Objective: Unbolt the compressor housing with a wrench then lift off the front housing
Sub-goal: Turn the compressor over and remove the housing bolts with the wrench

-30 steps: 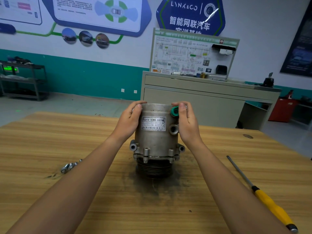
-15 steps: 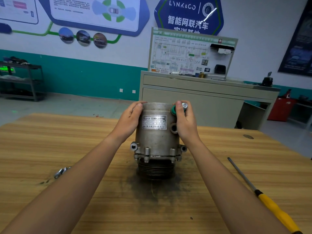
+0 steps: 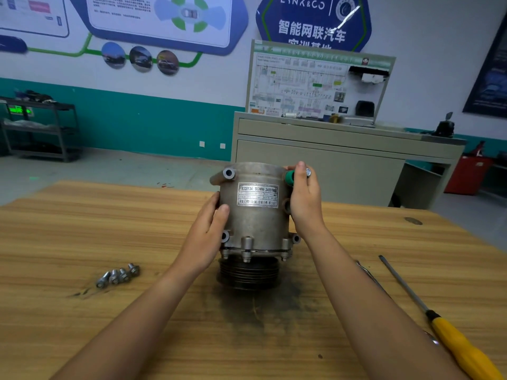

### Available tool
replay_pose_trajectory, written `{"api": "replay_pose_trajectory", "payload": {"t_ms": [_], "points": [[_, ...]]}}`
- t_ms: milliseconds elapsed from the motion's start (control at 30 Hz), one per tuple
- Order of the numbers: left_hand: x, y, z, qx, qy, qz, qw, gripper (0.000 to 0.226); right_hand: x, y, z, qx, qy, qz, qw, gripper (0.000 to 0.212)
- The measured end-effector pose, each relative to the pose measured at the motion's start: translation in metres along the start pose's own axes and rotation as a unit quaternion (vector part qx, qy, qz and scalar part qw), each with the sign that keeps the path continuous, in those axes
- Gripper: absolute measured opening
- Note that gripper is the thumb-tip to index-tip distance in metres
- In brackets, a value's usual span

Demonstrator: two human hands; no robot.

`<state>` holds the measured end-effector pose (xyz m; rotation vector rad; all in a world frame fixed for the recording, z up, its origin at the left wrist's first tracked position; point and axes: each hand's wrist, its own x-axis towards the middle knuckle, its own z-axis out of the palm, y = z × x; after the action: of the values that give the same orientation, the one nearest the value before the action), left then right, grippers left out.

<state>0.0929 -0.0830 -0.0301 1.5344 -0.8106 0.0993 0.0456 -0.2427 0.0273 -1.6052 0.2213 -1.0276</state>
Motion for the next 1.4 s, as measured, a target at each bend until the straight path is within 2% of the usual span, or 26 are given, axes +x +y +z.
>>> {"api": "replay_pose_trajectory", "payload": {"t_ms": [133,233,333,433,567,633,767,1067,1400], "points": [[0.000,0.003,-0.011,0.006,-0.012,-0.001,1.000,0.031,0.001,-0.004,0.008,-0.008,-0.017,-0.003,1.000,0.025],[-0.005,-0.002,-0.018,0.042,-0.041,-0.004,0.998,0.048,0.004,-0.002,0.009,0.005,-0.013,0.021,1.000,0.024],[-0.014,-0.008,-0.019,0.104,-0.004,0.002,0.995,0.054,0.006,0.003,0.007,0.027,0.007,0.054,0.998,0.025],[-0.014,-0.009,-0.017,0.153,0.042,0.041,0.986,0.041,0.008,0.005,0.007,0.025,0.036,0.065,0.997,0.026],[-0.002,-0.006,-0.018,0.114,0.040,0.037,0.992,0.018,0.013,0.009,0.005,0.017,0.070,0.072,0.995,0.027],[0.003,-0.006,-0.016,0.100,0.029,0.031,0.994,0.021,0.015,0.012,0.003,0.029,0.086,0.083,0.992,0.026],[0.010,-0.007,-0.007,0.078,0.029,0.001,0.996,0.015,0.018,0.013,0.001,0.125,0.130,0.114,0.977,0.028],[0.007,-0.005,0.001,0.050,-0.010,-0.005,0.999,0.023,0.028,0.012,-0.004,0.154,0.167,0.101,0.969,0.033],[0.034,-0.013,0.001,0.085,-0.092,-0.020,0.992,0.033,0.044,0.030,-0.006,0.146,0.207,0.171,0.952,0.027]]}}
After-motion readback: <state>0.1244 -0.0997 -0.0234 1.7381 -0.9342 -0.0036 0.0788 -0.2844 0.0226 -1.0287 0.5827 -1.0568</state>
